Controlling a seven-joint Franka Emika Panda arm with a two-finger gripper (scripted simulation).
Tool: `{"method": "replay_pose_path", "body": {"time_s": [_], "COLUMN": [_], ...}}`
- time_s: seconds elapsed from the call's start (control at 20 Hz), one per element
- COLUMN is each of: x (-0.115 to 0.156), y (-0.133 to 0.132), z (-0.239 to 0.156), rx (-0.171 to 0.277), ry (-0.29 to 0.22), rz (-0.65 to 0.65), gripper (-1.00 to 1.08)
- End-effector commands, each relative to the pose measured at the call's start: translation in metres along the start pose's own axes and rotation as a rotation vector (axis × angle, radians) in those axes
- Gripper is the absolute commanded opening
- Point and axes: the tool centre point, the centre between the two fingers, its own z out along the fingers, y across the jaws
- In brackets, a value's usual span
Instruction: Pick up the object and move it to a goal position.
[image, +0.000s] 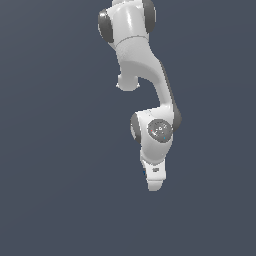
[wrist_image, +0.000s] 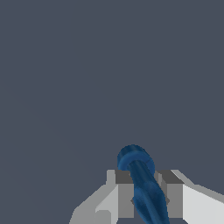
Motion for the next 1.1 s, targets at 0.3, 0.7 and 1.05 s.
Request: {"method": "replay_pose_path", "body": {"time_s": [0.3, 0.7, 1.05], "x": [0.0, -0.003, -0.01], "y": [0.0, -0.004, -0.016], "z": [0.0, -0.014, -0.052], "rx": [0.0, 0.0, 0.0], "ry": [0.0, 0.0, -0.001], "rz": [0.0, 0.0, 0.0], "gripper": [-1.0, -1.0, -1.0]}}
